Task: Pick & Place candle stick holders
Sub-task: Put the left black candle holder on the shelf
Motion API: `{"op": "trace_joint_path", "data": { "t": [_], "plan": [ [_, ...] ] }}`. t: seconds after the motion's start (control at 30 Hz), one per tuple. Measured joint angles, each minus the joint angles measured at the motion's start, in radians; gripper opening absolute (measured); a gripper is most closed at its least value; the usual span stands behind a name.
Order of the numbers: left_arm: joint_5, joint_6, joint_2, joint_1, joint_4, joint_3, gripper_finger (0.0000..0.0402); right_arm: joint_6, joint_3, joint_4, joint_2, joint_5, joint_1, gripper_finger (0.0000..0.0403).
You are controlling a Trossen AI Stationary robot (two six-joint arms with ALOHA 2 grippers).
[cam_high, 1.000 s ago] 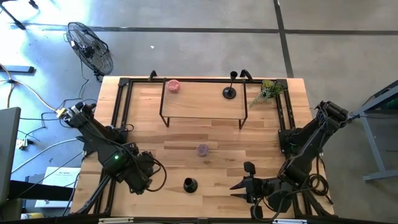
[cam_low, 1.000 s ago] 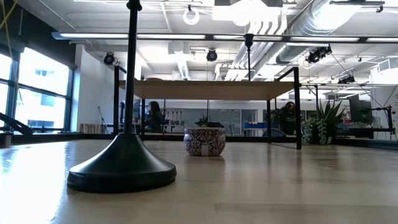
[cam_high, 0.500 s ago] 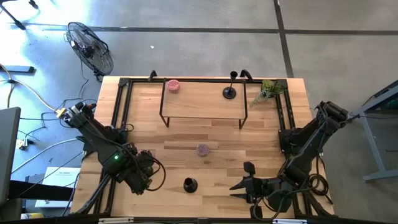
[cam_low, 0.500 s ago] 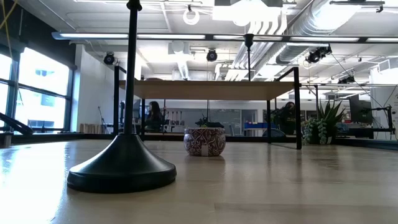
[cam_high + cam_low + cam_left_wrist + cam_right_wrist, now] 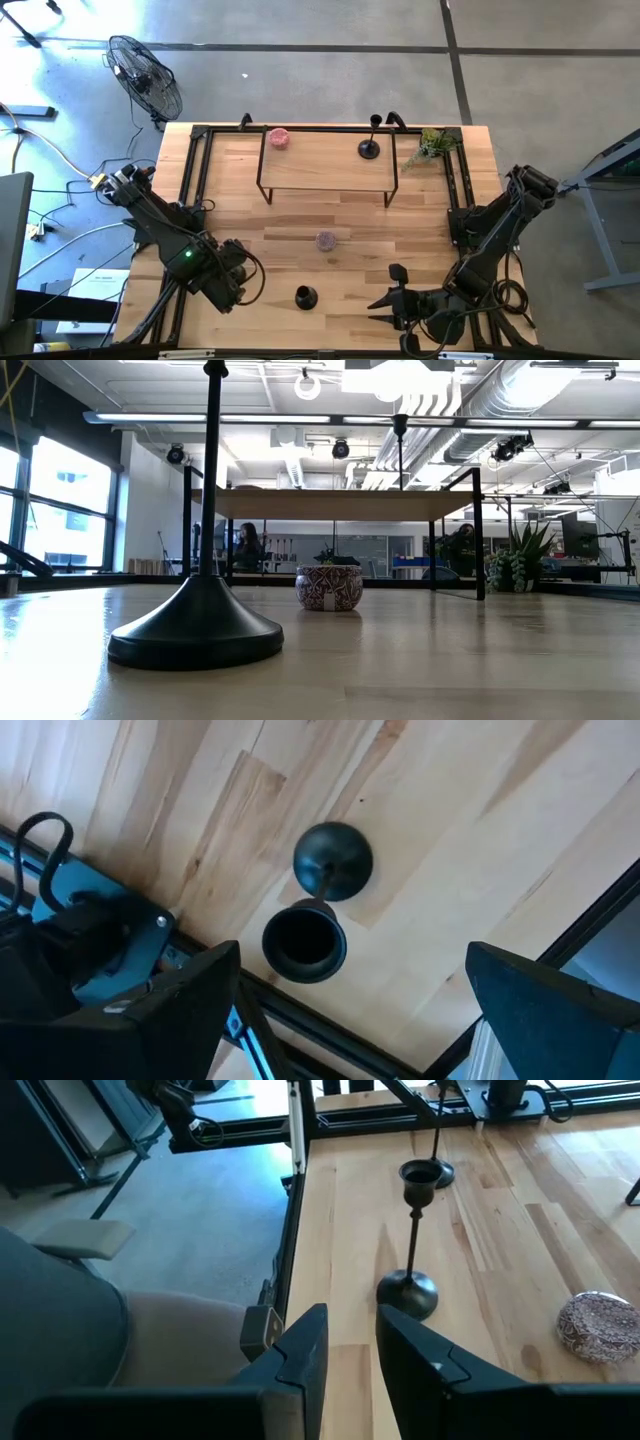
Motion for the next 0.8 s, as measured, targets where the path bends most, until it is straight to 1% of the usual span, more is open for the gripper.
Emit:
{"op": "trace_joint_path", "data": {
  "t": [0.1,0.3,0.4,0.57,0.7,0.8],
  "plan": [
    [0.026,-0.003,0.000,0.000,-0.001,-0.045,0.0381,0.000,0.000,0.000,0.000,0.000,0.000,0.0083],
    [0.140,-0.001,0.000,0.000,-0.001,-0.161,0.0381,0.000,0.000,0.000,0.000,0.000,0.000,0.0083],
    [0.144,0.006,0.000,0.000,-0.001,-0.189,0.0381,0.000,0.000,0.000,0.000,0.000,0.000,0.0083],
    [0.145,0.033,0.000,0.000,0.000,-0.192,0.0381,0.000,0.000,0.000,0.000,0.006,0.000,0.0083],
    [0.101,0.072,0.000,0.000,0.000,-0.192,0.0381,0.000,0.000,0.000,0.000,0.007,0.000,0.0083],
    [0.097,0.055,0.000,0.000,0.038,-0.192,0.0381,0.000,0.000,0.000,0.000,0.006,0.000,0.0083]
  ]
}}
